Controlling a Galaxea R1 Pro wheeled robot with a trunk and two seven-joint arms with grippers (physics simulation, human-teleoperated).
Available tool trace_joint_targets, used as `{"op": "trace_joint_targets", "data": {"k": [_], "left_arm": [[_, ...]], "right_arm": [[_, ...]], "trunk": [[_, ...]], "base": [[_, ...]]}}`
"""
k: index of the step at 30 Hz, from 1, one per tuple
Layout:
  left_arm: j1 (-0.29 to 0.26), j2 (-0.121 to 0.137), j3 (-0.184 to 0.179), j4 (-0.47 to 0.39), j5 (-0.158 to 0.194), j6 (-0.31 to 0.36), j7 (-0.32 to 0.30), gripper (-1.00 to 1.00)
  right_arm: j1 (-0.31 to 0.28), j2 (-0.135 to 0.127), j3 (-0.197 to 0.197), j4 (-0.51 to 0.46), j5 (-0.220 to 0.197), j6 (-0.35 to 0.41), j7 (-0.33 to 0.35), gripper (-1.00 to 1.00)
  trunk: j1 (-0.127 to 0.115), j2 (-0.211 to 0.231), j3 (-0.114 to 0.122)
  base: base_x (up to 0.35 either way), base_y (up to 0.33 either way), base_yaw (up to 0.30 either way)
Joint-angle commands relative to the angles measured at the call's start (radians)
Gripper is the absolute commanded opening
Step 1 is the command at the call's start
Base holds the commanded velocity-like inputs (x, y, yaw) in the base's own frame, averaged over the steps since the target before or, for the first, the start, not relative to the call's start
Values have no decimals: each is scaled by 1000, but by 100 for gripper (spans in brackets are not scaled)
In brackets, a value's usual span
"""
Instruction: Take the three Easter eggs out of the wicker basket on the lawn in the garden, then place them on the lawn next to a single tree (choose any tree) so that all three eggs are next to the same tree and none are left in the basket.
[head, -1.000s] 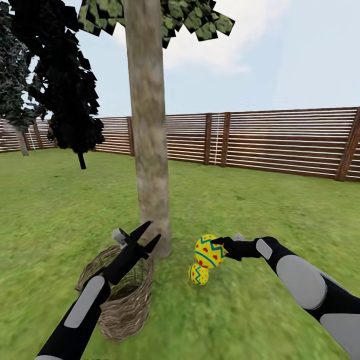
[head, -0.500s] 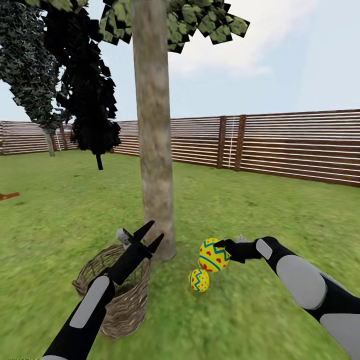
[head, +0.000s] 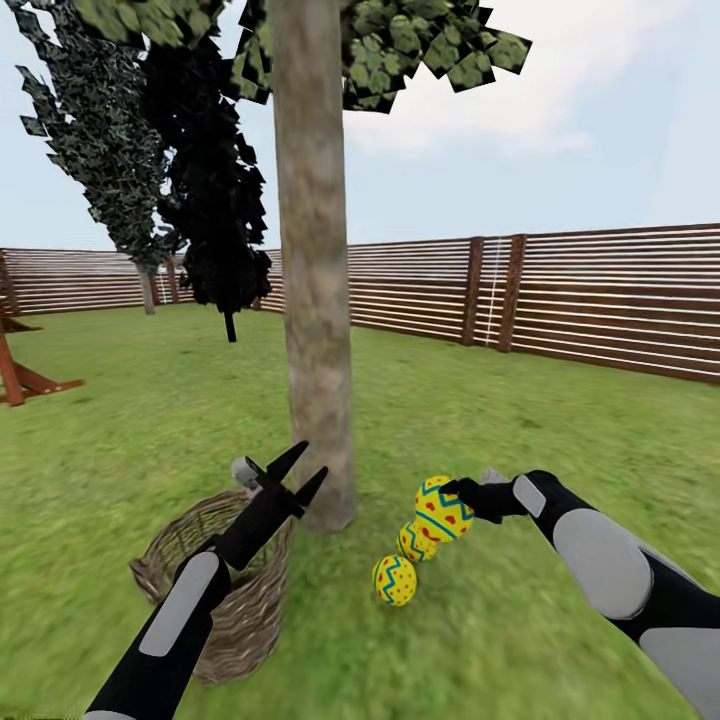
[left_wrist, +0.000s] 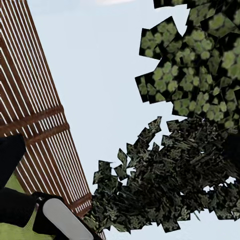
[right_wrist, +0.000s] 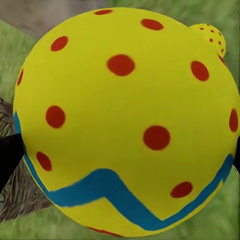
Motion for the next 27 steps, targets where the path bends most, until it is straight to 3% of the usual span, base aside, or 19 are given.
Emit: {"op": "trace_joint_targets", "data": {"k": [1, 7, 9, 13, 15, 16, 18, 19, 22, 25, 27], "left_arm": [[-1, 0, 0, 1, 7, 7, 1, 100], [-1, -15, -2, 35, 5, -5, 0, 100], [-1, -16, -4, 36, 6, -5, 0, 100], [-1, -16, -37, 33, 7, -5, 0, 100], [-1, -17, -47, 34, 6, -6, 1, 100], [-1, -17, -61, 34, 6, -6, 1, 100], [-1, -16, -73, 34, 9, -6, 0, 100], [-1, -17, -75, 34, 9, -6, 1, 100], [-1, -17, -97, 35, 10, -5, 2, 100], [-1, -17, -138, 35, 10, -5, 2, 100], [-1, -32, -173, 34, 10, -5, 2, 100]], "right_arm": [[0, 0, -6, -2, 7, 3, 6, -100], [0, 2, -6, -2, 7, 0, 4, -100], [0, 25, -6, -2, 7, -39, -15, -100], [0, 79, -2, 0, 14, -116, -179, -100], [0, 87, 9, 0, 20, -118, -234, -100], [0, 85, 36, 0, 38, -115, -249, -100], [0, 77, 143, -1, 118, -118, -251, -100], [0, 65, 166, -1, 135, -119, -252, -100], [0, 48, 199, -1, 166, -119, -256, -100], [2, 52, 247, 2, 270, -122, -260, -100], [4, 52, 255, 4, 306, -162, -260, -100]], "trunk": [[0, 0, 0], [0, 0, 5], [0, 0, 6], [0, 0, 8], [0, 0, 9], [0, 0, 10], [0, 0, 10], [0, 0, 10], [0, 0, 10], [0, 0, 10], [0, 0, 10]], "base": [[108, -326, 209], [108, -325, 224], [108, -325, 264], [108, -325, 270], [108, -325, 269], [108, -325, 237], [108, -325, 115], [108, -325, 42], [108, -325, 162], [120, -323, 270], [166, -303, 287]]}}
